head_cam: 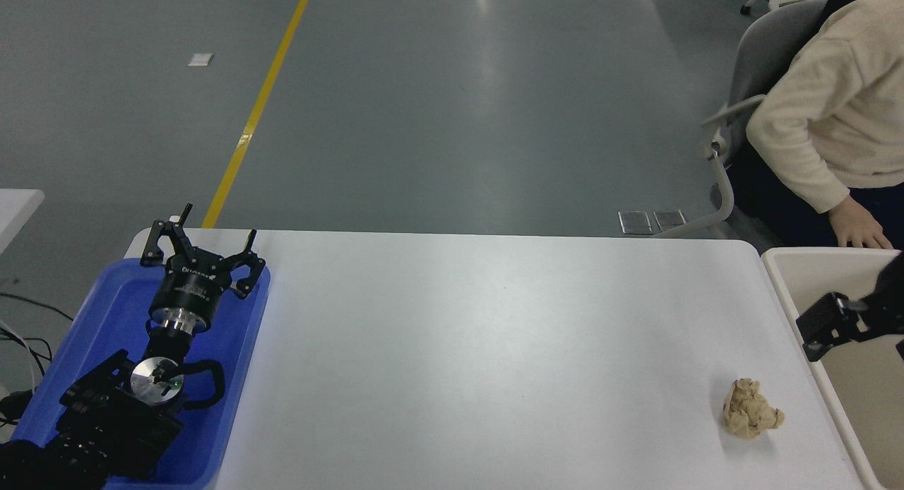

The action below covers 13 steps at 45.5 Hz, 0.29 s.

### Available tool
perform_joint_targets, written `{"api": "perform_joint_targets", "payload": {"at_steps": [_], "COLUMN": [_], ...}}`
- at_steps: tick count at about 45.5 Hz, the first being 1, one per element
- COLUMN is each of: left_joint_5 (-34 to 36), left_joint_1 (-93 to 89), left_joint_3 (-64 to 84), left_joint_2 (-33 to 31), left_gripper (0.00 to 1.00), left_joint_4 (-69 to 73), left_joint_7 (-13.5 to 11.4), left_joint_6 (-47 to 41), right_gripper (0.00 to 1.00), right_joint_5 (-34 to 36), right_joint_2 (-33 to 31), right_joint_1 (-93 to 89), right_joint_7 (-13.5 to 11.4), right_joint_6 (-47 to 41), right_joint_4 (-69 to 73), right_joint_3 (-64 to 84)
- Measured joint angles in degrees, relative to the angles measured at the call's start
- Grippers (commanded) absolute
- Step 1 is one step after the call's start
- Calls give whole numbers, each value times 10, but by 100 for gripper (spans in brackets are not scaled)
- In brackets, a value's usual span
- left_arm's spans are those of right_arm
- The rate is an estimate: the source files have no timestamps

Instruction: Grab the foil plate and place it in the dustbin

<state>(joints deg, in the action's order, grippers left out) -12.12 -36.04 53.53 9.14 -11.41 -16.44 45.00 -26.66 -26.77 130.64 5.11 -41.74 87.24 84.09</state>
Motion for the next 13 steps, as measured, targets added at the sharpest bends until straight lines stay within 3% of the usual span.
{"api": "perform_joint_targets", "payload": {"at_steps": [13], "left_joint_5": [0], "left_joint_1": [0], "left_joint_3": [0], "left_joint_2": [0], "left_gripper": [100], "left_joint_4": [0], "left_joint_7": [0], "left_joint_6": [0], "right_gripper": [100], "right_joint_5": [39], "right_joint_2": [54], "right_joint_1": [88], "right_joint_7": [0], "right_joint_6": [-24], "right_joint_4": [3], "right_joint_3": [-10]}}
